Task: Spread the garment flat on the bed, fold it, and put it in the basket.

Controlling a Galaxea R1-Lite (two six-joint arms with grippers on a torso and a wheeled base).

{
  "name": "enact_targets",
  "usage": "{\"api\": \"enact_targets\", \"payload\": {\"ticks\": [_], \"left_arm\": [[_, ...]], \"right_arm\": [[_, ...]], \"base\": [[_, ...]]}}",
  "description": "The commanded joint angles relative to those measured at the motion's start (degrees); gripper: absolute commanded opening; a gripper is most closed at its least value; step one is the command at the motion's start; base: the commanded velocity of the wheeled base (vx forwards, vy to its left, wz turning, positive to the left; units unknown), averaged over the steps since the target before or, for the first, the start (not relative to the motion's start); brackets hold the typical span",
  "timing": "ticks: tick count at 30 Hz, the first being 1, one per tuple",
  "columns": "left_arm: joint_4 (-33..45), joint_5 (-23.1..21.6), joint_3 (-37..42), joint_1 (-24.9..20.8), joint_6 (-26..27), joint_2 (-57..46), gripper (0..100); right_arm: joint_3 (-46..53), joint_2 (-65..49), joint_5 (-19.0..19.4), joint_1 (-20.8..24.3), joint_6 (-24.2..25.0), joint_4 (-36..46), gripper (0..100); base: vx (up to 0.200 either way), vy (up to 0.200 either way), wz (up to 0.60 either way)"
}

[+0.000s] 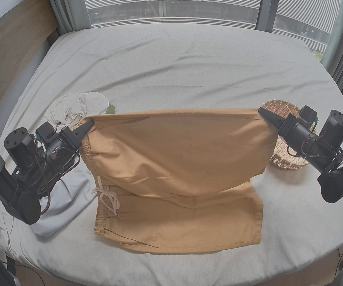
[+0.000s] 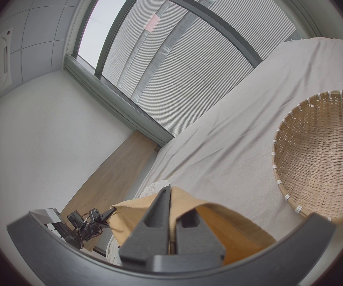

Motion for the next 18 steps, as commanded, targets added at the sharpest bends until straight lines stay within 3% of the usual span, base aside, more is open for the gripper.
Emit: {"api": "enact_targets", "payload": {"ticks": [1,18], "left_arm": [[-0.05,0.38,-3.86,-0.39,0.06,4.98,0],[1.44,0.47,-18.19,-0.83,0.15,15.44,0]], "right_arm": [[-4.53,5.17,-0.02,-1.90,0.01,0.56,0],[-20.44,12.73,-0.02,-2.60,-0.17,8.91,0]], "base": [[0.000,0.000,0.00],[0.000,0.000,0.00]]}}
